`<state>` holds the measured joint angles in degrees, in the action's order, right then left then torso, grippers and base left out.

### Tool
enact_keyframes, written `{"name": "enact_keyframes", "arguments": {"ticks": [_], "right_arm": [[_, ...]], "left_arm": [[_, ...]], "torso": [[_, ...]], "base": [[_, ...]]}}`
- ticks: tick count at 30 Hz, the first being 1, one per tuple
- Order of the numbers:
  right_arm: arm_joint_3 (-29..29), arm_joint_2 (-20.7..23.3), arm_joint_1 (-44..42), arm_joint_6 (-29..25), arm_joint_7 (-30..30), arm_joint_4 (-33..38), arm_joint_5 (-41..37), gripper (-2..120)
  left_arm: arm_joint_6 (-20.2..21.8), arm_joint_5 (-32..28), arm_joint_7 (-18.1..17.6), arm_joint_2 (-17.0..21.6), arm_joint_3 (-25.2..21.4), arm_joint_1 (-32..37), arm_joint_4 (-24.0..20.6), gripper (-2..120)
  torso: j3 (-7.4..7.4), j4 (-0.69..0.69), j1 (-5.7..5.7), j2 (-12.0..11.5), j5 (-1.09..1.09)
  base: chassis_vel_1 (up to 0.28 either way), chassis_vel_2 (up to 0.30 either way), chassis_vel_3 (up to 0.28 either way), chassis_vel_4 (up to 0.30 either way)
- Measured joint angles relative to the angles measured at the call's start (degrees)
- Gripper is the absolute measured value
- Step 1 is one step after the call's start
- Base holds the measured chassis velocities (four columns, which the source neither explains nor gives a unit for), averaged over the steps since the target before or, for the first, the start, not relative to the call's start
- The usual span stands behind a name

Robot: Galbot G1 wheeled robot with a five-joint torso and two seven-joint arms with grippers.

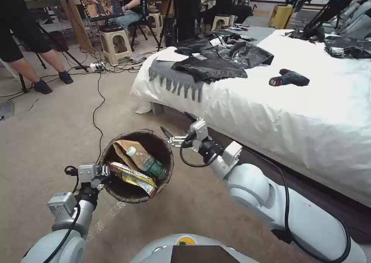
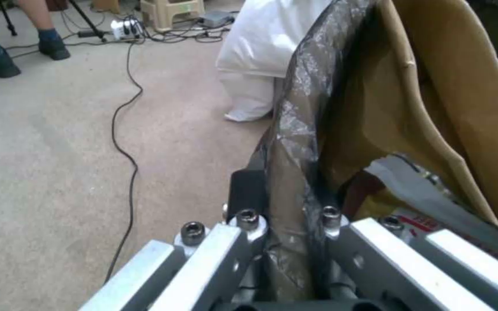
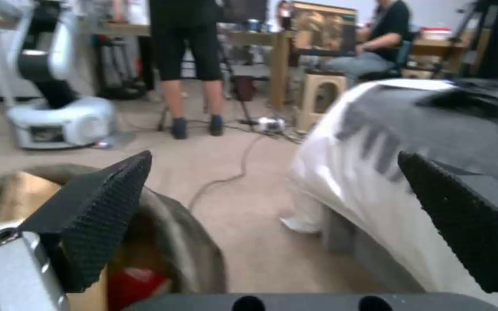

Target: Pick up the trash bin, then pick up the garbage from the floor and place it into the trash bin.

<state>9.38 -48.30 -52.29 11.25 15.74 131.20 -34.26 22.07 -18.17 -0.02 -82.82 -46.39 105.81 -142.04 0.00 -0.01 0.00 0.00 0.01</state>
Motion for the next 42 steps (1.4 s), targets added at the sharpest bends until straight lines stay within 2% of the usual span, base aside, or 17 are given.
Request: {"name": "enact_keyframes", "arguments": {"ticks": [1, 5, 7, 10, 15, 19, 23, 27, 32, 42], "right_arm": [[0.0, 0.0, 0.0, 0.0, 0.0, 0.0, 0.0, 100], [-6.7, -1.5, -8.0, -1.8, -0.8, 0.1, 4.9, 100], [-7.7, -1.8, -9.3, -2.1, -0.8, 0.1, 5.6, 100], [-14.1, -4.3, -17.1, -3.6, -2.5, 0.1, 10.0, 100], [-19.6, -7.3, -25.1, -5.3, -3.7, 0.4, 13.3, 100], [-25.3, -10.7, -32.9, -8.9, -5.3, 0.9, 16.9, 100], [-28.6, -12.7, -36.0, -10.7, -6.7, 0.9, 18.4, 100], [-33.8, -16.7, -40.9, -13.2, -7.4, 0.7, 21.3, 100], [-36.8, -19.7, -43.6, -14.7, -7.5, 0.3, 23.8, 100], [-39.9, -22.8, -46.0, -16.2, -7.2, -0.7, 25.8, 100]], "left_arm": [[0.0, 0.0, 0.0, 0.0, 0.0, 0.0, 0.0, 0], [0.0, 0.0, 0.0, 0.0, -0.1, 0.1, -0.2, 0], [0.0, 0.0, 0.0, 0.0, -0.1, 0.1, -0.2, 0], [0.0, 0.0, 0.0, -0.1, -0.1, 0.3, -0.4, 0], [0.0, 0.0, 0.1, -0.2, -0.2, 0.3, -0.4, 0], [0.0, -0.1, 0.1, -0.3, -0.2, 0.2, -0.4, 0], [0.0, -0.1, 0.2, -0.4, -0.1, 0.2, -0.4, 0], [-0.1, 0.1, 0.5, -0.4, -0.1, 0.3, -0.4, 0], [-0.1, 0.2, 0.6, -0.4, 0.0, 0.3, -0.5, 0], [-1.0, 0.2, 1.0, -0.5, 0.0, 0.3, -0.5, 0]], "torso": [[0.00, 0.00, 0.00, 0.0, 0.00], [0.00, 0.00, 0.00, 0.0, 0.00], [0.00, 0.01, 0.00, 0.0, 0.00], [0.00, 0.01, 0.00, 0.0, 0.00], [0.00, -0.02, 0.00, 0.0, 0.00], [0.00, 0.00, 0.00, 0.0, -0.01], [0.00, 0.00, 0.00, 0.0, -0.01], [0.00, 0.01, 0.00, 0.0, -0.01], [0.00, 0.00, 0.00, 0.0, -0.01], [0.00, 0.01, 0.00, 0.0, -0.01]], "base": [[0.000, 0.000, 0.000, 0.000], [0.000, 0.000, 0.000, 0.000], [0.000, 0.000, 0.000, 0.000], [0.000, 0.000, 0.000, 0.000], [0.000, 0.000, 0.000, 0.000], [0.000, 0.000, 0.000, 0.000], [0.000, 0.000, 0.000, 0.000], [0.000, 0.000, 0.000, 0.000], [0.000, 0.000, 0.000, 0.000], [0.000, 0.000, 0.000, 0.000]]}}
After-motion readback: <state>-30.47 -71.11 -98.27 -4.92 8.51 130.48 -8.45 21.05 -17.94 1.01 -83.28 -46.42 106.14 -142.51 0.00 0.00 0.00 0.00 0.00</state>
